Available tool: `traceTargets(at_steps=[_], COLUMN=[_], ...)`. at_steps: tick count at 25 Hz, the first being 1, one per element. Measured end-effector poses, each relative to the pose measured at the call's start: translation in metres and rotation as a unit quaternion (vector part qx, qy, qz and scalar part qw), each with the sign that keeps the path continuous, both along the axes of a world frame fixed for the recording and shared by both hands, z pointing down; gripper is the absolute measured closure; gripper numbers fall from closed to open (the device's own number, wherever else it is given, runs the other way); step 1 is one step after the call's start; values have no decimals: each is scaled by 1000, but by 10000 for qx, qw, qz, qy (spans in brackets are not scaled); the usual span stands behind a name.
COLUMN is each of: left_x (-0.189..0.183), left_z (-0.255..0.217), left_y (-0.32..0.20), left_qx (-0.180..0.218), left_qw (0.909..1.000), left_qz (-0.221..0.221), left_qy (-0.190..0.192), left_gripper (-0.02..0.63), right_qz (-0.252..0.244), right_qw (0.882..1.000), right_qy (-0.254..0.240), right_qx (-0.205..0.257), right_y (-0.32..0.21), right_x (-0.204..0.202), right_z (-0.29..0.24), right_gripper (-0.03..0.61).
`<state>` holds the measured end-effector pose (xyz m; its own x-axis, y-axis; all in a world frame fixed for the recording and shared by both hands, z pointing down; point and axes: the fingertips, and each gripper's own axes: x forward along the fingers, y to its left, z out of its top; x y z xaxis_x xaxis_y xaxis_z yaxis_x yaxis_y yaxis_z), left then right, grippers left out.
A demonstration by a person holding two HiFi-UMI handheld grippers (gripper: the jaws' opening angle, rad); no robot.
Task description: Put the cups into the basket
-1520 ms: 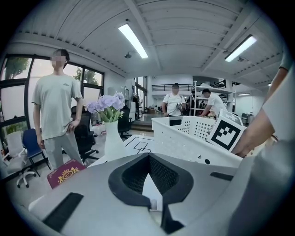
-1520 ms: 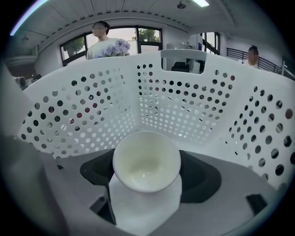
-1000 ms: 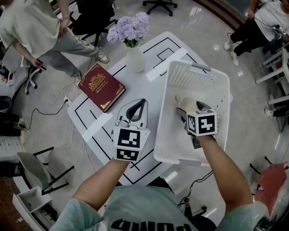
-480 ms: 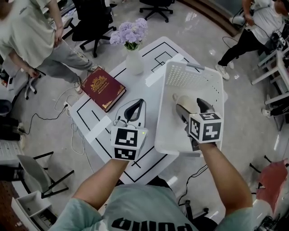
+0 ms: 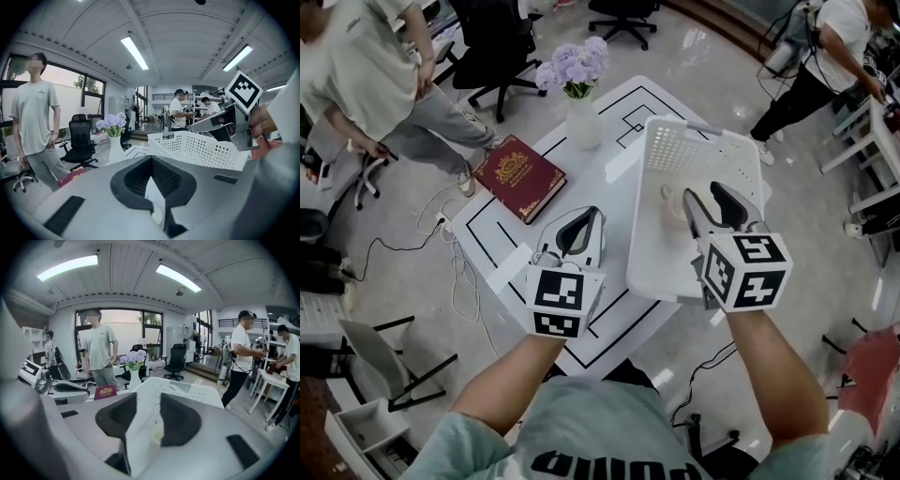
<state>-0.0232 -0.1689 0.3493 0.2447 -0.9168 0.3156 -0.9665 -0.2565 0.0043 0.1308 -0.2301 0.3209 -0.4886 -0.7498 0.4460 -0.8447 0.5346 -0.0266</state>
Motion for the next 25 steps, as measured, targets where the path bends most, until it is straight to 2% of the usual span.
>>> traceTargets(at_steps=[1, 5, 15, 25], left_x=[-1, -5, -9, -30], left_z=[-1, -9, -33, -30], left_y=[4, 16, 47, 96], left_qx=[14, 85, 377, 484], left_qw=[10000, 10000, 9992, 9988], left_qz=[5, 29, 129, -19], left_qy=[-4, -22, 89, 119], left_gripper=[609, 609, 609, 609], right_qz=[53, 142, 51, -668], right_qw=[10000, 9994, 9982, 9934], right_qy=[-38, -210, -298, -202], right_qx=[67, 217, 517, 910], right_y=[7, 35, 94, 158], right_x=[-1, -7, -25, -86], right_z=[-4, -10, -14, -9], right_gripper=[467, 512, 540, 543])
